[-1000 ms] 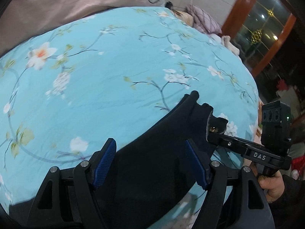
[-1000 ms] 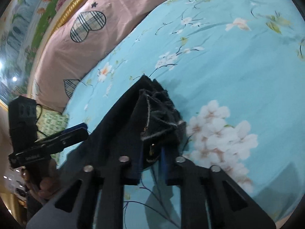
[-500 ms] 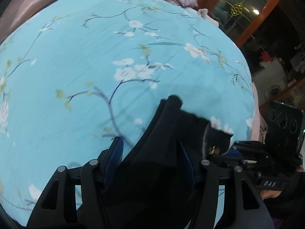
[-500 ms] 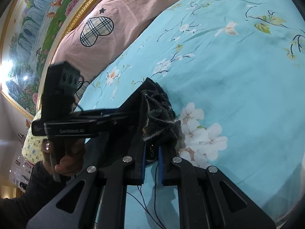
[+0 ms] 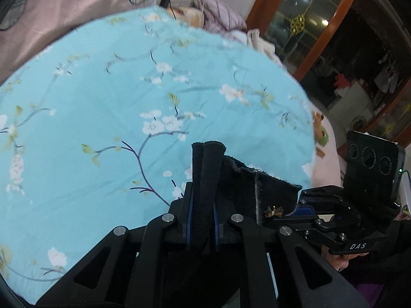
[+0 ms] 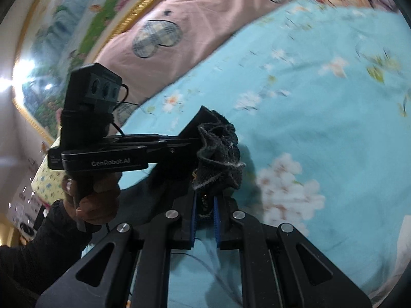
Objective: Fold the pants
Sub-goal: 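Lift the cuff end with both grippers and fold it over the pants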
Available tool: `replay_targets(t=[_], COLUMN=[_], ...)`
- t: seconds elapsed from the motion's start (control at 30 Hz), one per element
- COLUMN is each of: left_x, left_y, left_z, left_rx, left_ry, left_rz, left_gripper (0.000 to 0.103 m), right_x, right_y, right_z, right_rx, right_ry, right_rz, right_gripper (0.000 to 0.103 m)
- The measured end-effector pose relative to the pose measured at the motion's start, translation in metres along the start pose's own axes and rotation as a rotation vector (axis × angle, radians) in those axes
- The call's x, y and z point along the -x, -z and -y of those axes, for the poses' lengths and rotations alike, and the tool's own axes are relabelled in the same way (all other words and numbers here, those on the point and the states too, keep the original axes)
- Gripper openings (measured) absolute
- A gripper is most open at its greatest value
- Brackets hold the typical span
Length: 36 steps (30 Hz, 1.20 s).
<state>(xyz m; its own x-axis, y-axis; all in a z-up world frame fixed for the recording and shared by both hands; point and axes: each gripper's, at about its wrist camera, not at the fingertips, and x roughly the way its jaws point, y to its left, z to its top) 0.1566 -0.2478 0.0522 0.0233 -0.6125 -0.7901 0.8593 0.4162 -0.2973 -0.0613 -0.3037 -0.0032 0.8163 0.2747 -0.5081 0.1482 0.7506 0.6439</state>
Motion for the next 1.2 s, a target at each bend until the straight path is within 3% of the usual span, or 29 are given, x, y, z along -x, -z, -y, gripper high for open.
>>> replay_targets(t=[0.43,0.8,1.2], left_x=[0.115,0.151,0.15], left_y=[0.06,0.117,0.172], left_z=[-0.018,-0.054,-0.09], left_rx=[0.103,0.226,0.341], left_ry=[-0.033,-0.091,-0.157], left_rz=[0.245,0.307,0.261], left_gripper=[0.01,0.01,0.01], right_x=[-0.008,-0.057,-0.113], right_y=[-0.008,0.005,0.032], right_z=[-0.078,-0.135,-0.152], right_rx=[0.148,0.258,0.311], right_ry=[-0.239,-0.326,-0.346], right_rz=[-0.004,-0.113,-0.249], right_gripper=[0.012,0.012,0.012])
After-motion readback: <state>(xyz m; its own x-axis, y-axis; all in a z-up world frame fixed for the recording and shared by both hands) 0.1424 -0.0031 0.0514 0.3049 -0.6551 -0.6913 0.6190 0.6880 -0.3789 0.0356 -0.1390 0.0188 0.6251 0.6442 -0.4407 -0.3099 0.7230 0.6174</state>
